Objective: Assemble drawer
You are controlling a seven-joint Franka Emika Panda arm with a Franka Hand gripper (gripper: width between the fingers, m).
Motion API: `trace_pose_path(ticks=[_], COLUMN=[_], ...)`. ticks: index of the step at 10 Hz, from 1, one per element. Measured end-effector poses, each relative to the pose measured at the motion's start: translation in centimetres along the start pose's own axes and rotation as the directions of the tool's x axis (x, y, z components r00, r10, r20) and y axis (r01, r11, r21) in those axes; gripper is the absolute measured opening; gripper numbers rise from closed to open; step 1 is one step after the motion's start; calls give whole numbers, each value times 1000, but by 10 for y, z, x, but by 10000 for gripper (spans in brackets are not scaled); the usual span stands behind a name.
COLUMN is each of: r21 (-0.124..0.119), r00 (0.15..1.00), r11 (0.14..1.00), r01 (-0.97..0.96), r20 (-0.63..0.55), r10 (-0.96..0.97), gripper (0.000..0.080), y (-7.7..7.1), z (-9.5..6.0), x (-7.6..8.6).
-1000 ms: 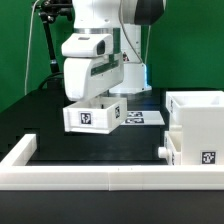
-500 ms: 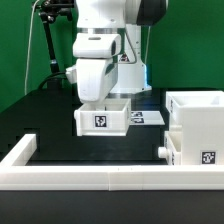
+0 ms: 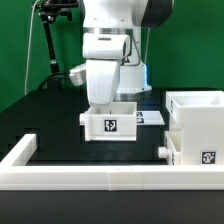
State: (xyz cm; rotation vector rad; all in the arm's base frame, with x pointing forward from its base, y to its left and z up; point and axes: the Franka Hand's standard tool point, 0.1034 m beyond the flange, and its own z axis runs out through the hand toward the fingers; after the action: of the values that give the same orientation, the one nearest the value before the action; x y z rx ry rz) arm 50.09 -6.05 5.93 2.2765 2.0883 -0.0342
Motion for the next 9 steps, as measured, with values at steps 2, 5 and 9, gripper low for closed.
trace_pose_path(ticks=[2, 5, 9], r21=[1, 14, 23], r00=[1000, 997, 996], r11=[1000, 997, 996], r01=[15, 75, 84], r20=[2, 10, 13], r10=[-15, -75, -84], gripper=[42, 42, 42], y=[0, 17, 31], z=[1, 2, 0], x=[2, 25, 41])
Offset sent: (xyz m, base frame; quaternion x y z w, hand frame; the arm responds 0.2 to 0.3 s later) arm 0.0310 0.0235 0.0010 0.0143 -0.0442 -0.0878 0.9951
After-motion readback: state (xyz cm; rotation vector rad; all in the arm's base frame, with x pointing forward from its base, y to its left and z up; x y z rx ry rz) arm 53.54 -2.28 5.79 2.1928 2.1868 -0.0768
